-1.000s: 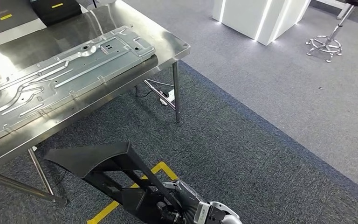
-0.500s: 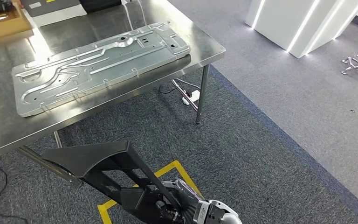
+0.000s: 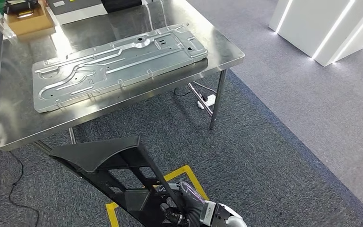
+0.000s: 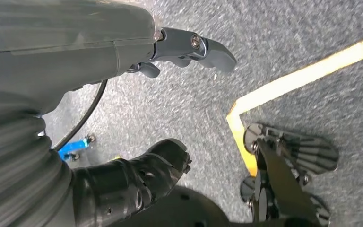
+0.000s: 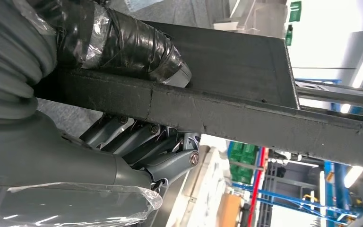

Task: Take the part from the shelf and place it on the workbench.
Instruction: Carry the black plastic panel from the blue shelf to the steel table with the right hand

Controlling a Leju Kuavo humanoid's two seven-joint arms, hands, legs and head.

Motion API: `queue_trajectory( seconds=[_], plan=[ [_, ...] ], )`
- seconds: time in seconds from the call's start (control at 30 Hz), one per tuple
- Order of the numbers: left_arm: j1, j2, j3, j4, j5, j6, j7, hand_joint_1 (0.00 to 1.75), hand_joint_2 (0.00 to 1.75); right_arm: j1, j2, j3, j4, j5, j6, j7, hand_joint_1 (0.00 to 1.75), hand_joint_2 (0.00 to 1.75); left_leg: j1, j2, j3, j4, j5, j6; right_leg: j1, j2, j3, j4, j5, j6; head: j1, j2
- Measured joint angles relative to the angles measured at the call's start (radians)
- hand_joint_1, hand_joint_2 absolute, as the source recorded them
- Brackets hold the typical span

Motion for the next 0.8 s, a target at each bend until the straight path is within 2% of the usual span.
queue_trajectory(
  seconds=[0.03, 0.1, 0.13, 0.17, 0.2, 0.27, 0.3, 0.33, 0.37, 0.47, 0.53, 0.6, 0.63, 0.67, 0.7, 0.73, 0.77, 0.8],
  plan=[
    [-0.001, 0.0, 0.0, 0.0, 0.0, 0.001, 0.0, 0.0, 1.75, 0.0, 0.001, 0.0, 0.0, -0.002, 0.0, 0.0, 1.73, 1.75, 0.002, 0.012, -0.02, 0.045, -0.027, -0.005, -0.003, -0.005, 0.004, -0.005, 0.001, -0.005, -0.001, 0.0],
    [-0.002, 0.0, 0.0, 0.0, 0.0, 0.002, 0.001, 0.0, 1.75, 0.001, 0.003, 0.0, 0.0, -0.004, 0.001, 0.001, 1.73, 1.75, 0.006, 0.029, -0.079, 0.168, -0.086, -0.015, -0.002, -0.015, 0.005, -0.006, 0.0, -0.009, -0.003, 0.0],
    [-0.002, -0.001, 0.0, 0.0, 0.0, 0.002, 0.001, 0.0, 1.75, 0.001, 0.003, -0.001, 0.001, -0.005, 0.001, 0.002, 1.73, 1.75, 0.009, 0.032, -0.104, 0.217, -0.102, -0.019, -0.002, -0.019, 0.005, -0.006, -0.001, -0.01, -0.003, 0.0],
    [-0.002, -0.001, 0.0, 0.0, 0.0, 0.002, 0.001, 0.0, 1.75, 0.002, 0.003, -0.001, 0.002, -0.005, 0.002, 0.002, 1.73, 1.75, 0.011, 0.035, -0.113, 0.234, -0.098, -0.023, -0.002, -0.022, 0.006, -0.005, -0.002, -0.009, -0.003, 0.0],
    [-0.001, -0.001, 0.0, 0.0, 0.0, 0.002, 0.001, 0.0, 1.75, 0.002, 0.003, -0.001, 0.002, -0.006, 0.002, 0.003, 1.73, 1.75, 0.014, 0.037, -0.104, 0.213, -0.076, -0.026, -0.003, -0.024, 0.007, -0.004, -0.004, -0.007, -0.003, 0.0],
    [0.0, 0.0, 0.0, 0.0, 0.0, 0.002, 0.001, 0.0, 1.75, 0.002, 0.004, -0.001, 0.003, -0.006, 0.002, 0.003, 1.73, 1.75, 0.017, 0.044, -0.042, 0.086, -0.009, -0.027, -0.006, -0.025, 0.011, -0.001, -0.009, 0.0, -0.003, 0.0],
    [-0.001, 0.0, 0.0, 0.0, 0.0, 0.002, 0.001, 0.0, 1.75, 0.001, 0.004, -0.001, 0.003, -0.006, 0.003, 0.003, 1.73, 1.75, 0.016, 0.046, -0.012, 0.026, 0.012, -0.023, -0.005, -0.026, 0.012, 0.002, -0.012, 0.006, -0.003, 0.0],
    [-0.002, 0.0, 0.0, 0.0, 0.001, 0.002, 0.001, 0.0, 1.75, 0.001, 0.004, -0.001, 0.003, -0.006, 0.005, 0.003, 1.73, 1.75, 0.014, 0.048, 0.007, -0.013, 0.022, -0.018, -0.004, -0.027, 0.012, 0.003, -0.013, 0.012, -0.002, 0.0],
    [-0.003, 0.0, 0.0, 0.0, 0.001, 0.002, 0.001, 0.0, 1.75, 0.001, 0.005, -0.001, 0.003, -0.006, 0.007, 0.004, 1.73, 1.75, 0.011, 0.048, 0.013, -0.028, 0.021, -0.011, -0.002, -0.027, 0.012, 0.003, -0.013, 0.018, -0.002, 0.0],
    [-0.002, 0.0, 0.0, 0.0, 0.001, 0.003, 0.001, 0.0, 1.75, 0.0, 0.005, -0.001, 0.003, -0.006, 0.015, 0.004, 1.73, 1.75, 0.009, 0.043, 0.017, -0.037, 0.024, 0.012, -0.002, -0.028, 0.012, 0.004, -0.017, 0.036, -0.001, 0.0],
    [-0.003, 0.0, 0.0, 0.0, 0.001, 0.003, 0.0, 0.0, 1.75, -0.001, 0.005, -0.001, 0.003, -0.007, 0.017, 0.004, 1.73, 1.75, 0.011, 0.043, 0.022, -0.046, 0.027, 0.028, -0.005, -0.023, -0.014, 0.06, -0.051, 0.043, -0.001, 0.0],
    [-0.005, 0.0, 0.0, 0.0, 0.001, 0.003, -0.001, 0.0, 1.75, -0.001, 0.005, -0.001, 0.003, -0.008, 0.018, 0.004, 1.73, 1.75, 0.008, 0.042, 0.023, -0.047, 0.024, 0.04, -0.004, -0.017, -0.079, 0.188, -0.108, 0.045, 0.0, 0.0],
    [-0.005, 0.0, 0.0, 0.0, 0.002, 0.003, -0.001, 0.0, 1.75, 0.001, 0.005, -0.001, 0.003, -0.008, 0.018, 0.004, 1.73, 1.75, 0.005, 0.041, 0.024, -0.046, 0.022, 0.043, -0.004, -0.015, -0.113, 0.247, -0.126, 0.046, 0.0, 0.0],
    [-0.005, 0.0, 0.0, 0.0, 0.002, 0.003, -0.001, 0.0, 1.75, 0.002, 0.004, -0.001, 0.004, -0.008, 0.018, 0.004, 1.73, 1.75, 0.002, 0.039, 0.026, -0.045, 0.019, 0.045, -0.003, -0.014, -0.133, 0.277, -0.125, 0.045, 0.0, 0.0],
    [-0.004, 0.0, 0.0, 0.0, 0.002, 0.003, -0.002, 0.0, 1.75, 0.002, 0.004, -0.001, 0.004, -0.008, 0.018, 0.004, 1.73, 1.75, 0.0, 0.037, 0.029, -0.043, 0.016, 0.045, -0.003, -0.013, -0.133, 0.267, -0.103, 0.042, 0.0, 0.0],
    [-0.004, 0.0, 0.0, 0.0, 0.002, 0.003, -0.002, 0.0, 1.75, 0.002, 0.004, -0.002, 0.004, -0.008, 0.018, 0.004, 1.73, 1.75, -0.003, 0.035, 0.033, -0.042, 0.012, 0.045, -0.001, -0.013, -0.114, 0.22, -0.067, 0.036, 0.0, 0.0],
    [-0.003, 0.0, 0.0, 0.0, 0.002, 0.003, -0.002, 0.0, 1.75, 0.002, 0.004, -0.002, 0.003, -0.008, 0.018, 0.004, 1.73, 1.75, -0.004, 0.033, 0.038, -0.041, 0.008, 0.043, 0.003, -0.011, -0.084, 0.15, -0.029, 0.028, 0.0, 0.0],
    [-0.003, -0.001, 0.0, 0.0, 0.002, 0.003, -0.002, 0.0, 1.75, 0.002, 0.004, -0.002, 0.003, -0.008, 0.019, 0.004, 1.73, 1.75, -0.007, 0.032, 0.042, -0.039, 0.003, 0.041, 0.006, -0.01, -0.053, 0.086, -0.004, 0.019, 0.0, 0.0]
  ],
)
